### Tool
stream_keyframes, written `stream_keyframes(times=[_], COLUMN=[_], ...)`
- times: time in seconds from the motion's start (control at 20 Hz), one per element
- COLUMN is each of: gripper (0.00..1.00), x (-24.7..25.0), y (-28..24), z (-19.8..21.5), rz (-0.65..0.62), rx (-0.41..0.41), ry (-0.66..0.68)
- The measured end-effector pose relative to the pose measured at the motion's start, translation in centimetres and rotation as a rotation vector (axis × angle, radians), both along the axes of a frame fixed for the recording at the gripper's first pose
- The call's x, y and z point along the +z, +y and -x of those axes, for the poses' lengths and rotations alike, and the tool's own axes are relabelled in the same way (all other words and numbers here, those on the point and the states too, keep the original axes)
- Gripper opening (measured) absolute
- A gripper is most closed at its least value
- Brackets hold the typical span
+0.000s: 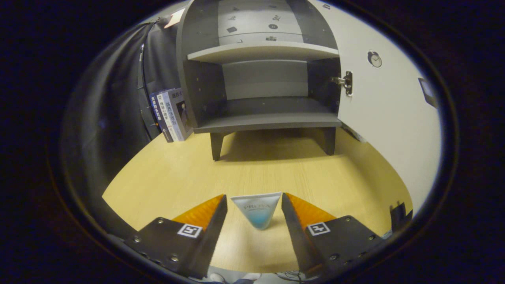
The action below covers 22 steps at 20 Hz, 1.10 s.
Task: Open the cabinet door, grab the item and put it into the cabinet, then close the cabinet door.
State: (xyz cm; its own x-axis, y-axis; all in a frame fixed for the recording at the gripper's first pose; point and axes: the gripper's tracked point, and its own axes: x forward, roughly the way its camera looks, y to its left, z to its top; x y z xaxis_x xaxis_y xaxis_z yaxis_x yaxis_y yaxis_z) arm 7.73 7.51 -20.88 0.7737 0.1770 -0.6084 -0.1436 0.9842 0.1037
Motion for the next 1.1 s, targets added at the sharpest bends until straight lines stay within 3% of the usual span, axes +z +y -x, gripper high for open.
stream_keyframes(times=[0.1, 0.2, 0.55, 0.85, 1.1], gripper=[0.61, 0.55, 0.54, 0.54, 0.54], x=[-0.4, -0.2, 2.0, 11.2, 21.8], y=[0.1, 0.1, 0.2, 0.9, 1.7], z=[-0.1, -0.2, -0.9, -4.5, -9.6], rz=[0.005, -0.001, 0.007, -0.016, -0.031], rx=[0.006, -0.002, 0.031, 0.042, 0.054], ry=[0.004, -0.006, -0.032, -0.123, -0.266])
